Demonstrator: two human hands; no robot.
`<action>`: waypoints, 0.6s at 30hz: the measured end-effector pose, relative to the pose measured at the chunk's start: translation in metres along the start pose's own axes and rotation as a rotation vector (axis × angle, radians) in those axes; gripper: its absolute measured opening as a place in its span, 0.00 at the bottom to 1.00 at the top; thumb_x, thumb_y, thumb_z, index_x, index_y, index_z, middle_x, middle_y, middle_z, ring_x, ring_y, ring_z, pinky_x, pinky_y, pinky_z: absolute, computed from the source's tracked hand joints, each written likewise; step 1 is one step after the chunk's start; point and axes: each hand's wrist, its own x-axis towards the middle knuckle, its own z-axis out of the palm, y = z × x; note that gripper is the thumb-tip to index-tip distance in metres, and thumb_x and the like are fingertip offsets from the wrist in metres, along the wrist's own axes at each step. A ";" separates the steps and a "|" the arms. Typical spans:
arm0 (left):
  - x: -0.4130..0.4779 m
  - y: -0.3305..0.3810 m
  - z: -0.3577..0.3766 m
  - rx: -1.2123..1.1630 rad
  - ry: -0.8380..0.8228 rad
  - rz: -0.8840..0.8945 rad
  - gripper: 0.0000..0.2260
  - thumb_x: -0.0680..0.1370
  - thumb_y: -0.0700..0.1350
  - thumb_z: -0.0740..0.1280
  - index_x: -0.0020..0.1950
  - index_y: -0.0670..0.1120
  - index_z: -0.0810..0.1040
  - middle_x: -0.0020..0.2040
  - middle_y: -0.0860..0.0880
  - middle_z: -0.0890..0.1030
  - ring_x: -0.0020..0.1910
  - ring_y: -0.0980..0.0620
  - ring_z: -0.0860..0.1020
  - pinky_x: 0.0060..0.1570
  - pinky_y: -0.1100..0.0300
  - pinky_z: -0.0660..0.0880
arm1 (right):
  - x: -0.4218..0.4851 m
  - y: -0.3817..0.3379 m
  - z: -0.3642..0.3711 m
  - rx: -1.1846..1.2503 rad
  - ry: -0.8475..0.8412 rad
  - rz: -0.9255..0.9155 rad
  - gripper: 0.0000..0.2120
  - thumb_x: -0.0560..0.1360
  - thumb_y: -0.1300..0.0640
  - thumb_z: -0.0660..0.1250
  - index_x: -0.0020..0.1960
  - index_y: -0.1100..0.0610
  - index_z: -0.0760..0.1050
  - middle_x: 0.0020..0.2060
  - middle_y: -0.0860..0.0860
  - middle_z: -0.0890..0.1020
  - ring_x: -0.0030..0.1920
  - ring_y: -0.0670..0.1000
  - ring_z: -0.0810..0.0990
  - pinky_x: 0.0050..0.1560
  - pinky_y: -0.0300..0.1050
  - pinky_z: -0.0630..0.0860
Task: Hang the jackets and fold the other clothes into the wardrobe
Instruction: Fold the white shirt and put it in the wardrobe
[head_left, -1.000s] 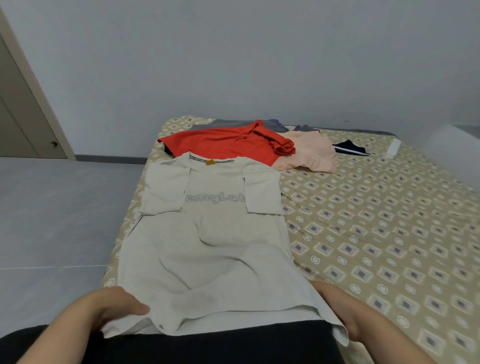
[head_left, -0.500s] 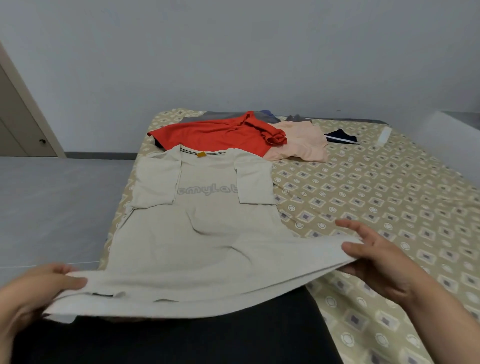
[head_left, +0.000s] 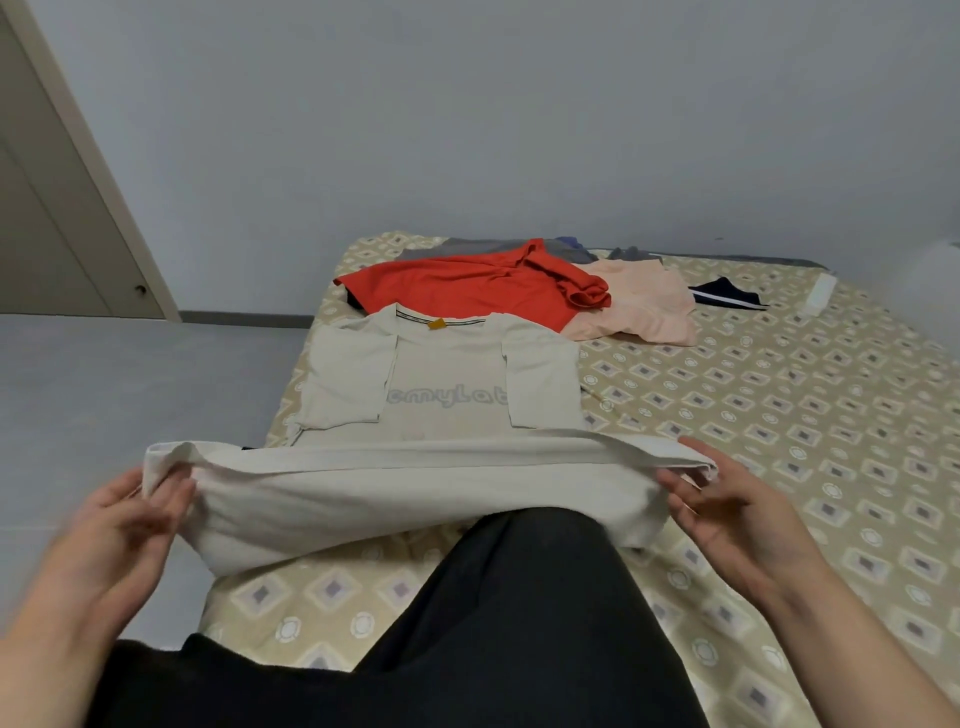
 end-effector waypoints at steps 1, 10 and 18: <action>0.004 0.000 0.006 -0.015 0.002 -0.015 0.20 0.76 0.24 0.58 0.65 0.38 0.74 0.54 0.45 0.83 0.56 0.53 0.82 0.61 0.56 0.76 | 0.007 0.003 0.003 -0.038 0.017 -0.009 0.27 0.69 0.76 0.55 0.60 0.56 0.78 0.47 0.55 0.86 0.47 0.53 0.86 0.38 0.40 0.81; 0.047 -0.007 0.052 0.204 0.224 -0.009 0.04 0.78 0.42 0.70 0.44 0.46 0.80 0.36 0.48 0.75 0.28 0.56 0.73 0.25 0.71 0.73 | 0.095 0.000 0.029 -0.085 0.359 -0.051 0.08 0.81 0.53 0.65 0.44 0.53 0.74 0.26 0.49 0.79 0.23 0.44 0.74 0.22 0.35 0.71; 0.137 0.013 0.095 0.160 0.270 -0.020 0.05 0.79 0.43 0.69 0.45 0.43 0.78 0.32 0.47 0.80 0.24 0.59 0.78 0.26 0.67 0.77 | 0.191 -0.030 0.041 -0.376 0.405 0.085 0.09 0.83 0.50 0.60 0.46 0.51 0.70 0.22 0.47 0.68 0.20 0.45 0.64 0.19 0.35 0.61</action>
